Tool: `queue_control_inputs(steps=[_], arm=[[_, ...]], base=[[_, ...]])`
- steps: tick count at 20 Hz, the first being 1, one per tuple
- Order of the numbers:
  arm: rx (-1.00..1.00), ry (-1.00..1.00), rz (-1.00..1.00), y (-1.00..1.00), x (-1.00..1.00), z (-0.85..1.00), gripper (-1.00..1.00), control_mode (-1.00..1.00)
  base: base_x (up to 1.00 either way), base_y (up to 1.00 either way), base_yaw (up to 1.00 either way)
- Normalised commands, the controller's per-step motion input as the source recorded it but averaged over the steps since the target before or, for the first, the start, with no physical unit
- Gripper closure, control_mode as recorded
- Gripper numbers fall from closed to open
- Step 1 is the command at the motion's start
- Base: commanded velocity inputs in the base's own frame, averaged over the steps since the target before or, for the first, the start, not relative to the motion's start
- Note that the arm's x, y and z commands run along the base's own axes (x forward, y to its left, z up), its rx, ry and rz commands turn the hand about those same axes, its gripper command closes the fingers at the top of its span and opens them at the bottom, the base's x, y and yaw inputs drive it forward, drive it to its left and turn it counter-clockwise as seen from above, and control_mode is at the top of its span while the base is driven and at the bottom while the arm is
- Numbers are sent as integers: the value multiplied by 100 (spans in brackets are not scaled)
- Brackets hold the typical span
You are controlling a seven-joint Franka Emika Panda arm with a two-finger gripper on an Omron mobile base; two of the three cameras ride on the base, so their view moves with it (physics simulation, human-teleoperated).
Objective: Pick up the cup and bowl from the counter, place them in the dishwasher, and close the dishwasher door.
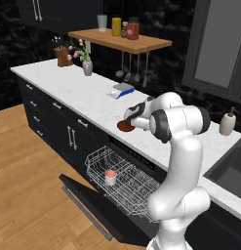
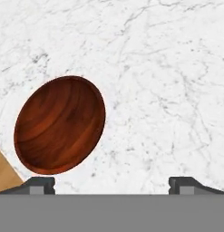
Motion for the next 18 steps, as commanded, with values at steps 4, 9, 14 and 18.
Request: queue_control_inputs(steps=[4, 9, 14, 18], arm=[[0, 0, -2, 3, 42, -28, -100, -100], [0, 1, -1, 12, 44, -24, -100, -100], [0, 5, -1, 17, 44, -27, -100, -100], [0, 4, 0, 17, 36, -27, -100, -100]], base=[[0, 0, 0], [0, 0, 0], [0, 0, 0], [0, 0, 0]])
